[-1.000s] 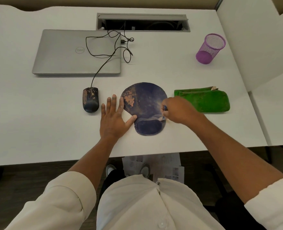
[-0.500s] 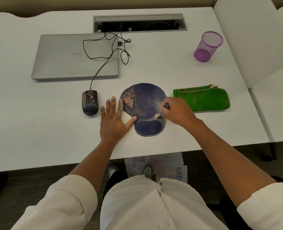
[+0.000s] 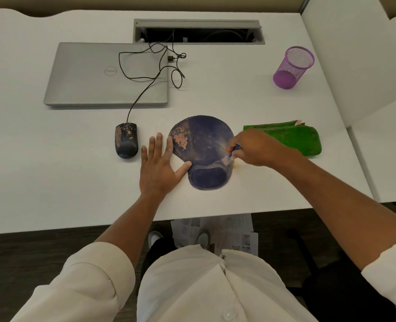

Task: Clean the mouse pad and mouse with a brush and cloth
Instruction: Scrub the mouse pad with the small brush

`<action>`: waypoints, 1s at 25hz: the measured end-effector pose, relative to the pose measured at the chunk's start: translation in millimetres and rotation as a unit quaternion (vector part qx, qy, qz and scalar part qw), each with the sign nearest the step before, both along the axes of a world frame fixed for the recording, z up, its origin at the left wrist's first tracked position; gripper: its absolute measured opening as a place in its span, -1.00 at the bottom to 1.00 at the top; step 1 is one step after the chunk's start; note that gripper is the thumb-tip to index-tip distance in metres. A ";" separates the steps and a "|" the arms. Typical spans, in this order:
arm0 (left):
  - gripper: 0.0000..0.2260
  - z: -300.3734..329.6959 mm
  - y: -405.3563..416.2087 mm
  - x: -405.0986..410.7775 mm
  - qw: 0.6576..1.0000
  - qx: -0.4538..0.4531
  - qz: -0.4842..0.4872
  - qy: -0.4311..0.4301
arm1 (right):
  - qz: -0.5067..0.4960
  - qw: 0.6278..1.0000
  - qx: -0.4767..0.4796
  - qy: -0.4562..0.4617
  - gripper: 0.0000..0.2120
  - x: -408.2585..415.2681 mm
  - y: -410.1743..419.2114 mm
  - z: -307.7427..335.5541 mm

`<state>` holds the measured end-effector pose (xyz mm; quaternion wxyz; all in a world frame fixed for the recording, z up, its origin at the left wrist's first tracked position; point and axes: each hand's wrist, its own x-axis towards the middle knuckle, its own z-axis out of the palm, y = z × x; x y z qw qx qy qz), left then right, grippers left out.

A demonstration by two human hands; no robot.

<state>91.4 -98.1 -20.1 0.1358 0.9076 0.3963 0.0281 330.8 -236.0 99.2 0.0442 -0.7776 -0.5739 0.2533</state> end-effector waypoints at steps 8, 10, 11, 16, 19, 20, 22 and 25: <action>-0.13 1.1 0.5 -0.7 1.000 -0.004 -0.004 -0.004 | 0.039 0.999 0.012 -0.009 -0.88 -13.4 11.3 1.3; -0.13 -1.4 0.9 -0.9 1.000 0.000 -0.003 -0.008 | 0.036 0.999 -0.006 -0.010 -0.82 -4.7 8.1 2.1; -0.13 -2.0 1.2 -0.5 1.000 0.003 -0.002 -0.007 | 0.023 1.000 0.007 -0.011 -0.80 -1.3 8.6 3.0; -0.12 -1.6 0.7 -0.7 1.000 0.004 -0.004 -0.003 | -0.012 0.999 0.033 -0.040 -0.79 -3.3 16.0 0.8; -0.13 -0.7 0.8 -0.2 1.000 0.002 -0.004 -0.002 | -0.042 0.997 0.027 -0.052 -0.79 -4.5 14.1 -4.0; -0.13 -0.7 0.8 -0.5 1.000 0.003 -0.004 -0.003 | -0.046 0.997 0.020 -0.057 -0.80 -3.3 14.5 -4.2; -0.13 -0.9 1.0 -0.9 1.000 0.004 -0.004 -0.003 | -0.042 0.997 -0.004 -0.057 -0.82 4.5 18.5 -2.3; -0.12 -1.6 1.4 -0.7 1.000 0.005 -0.004 -0.004 | -0.049 0.997 0.006 -0.053 -0.80 20.2 29.2 3.4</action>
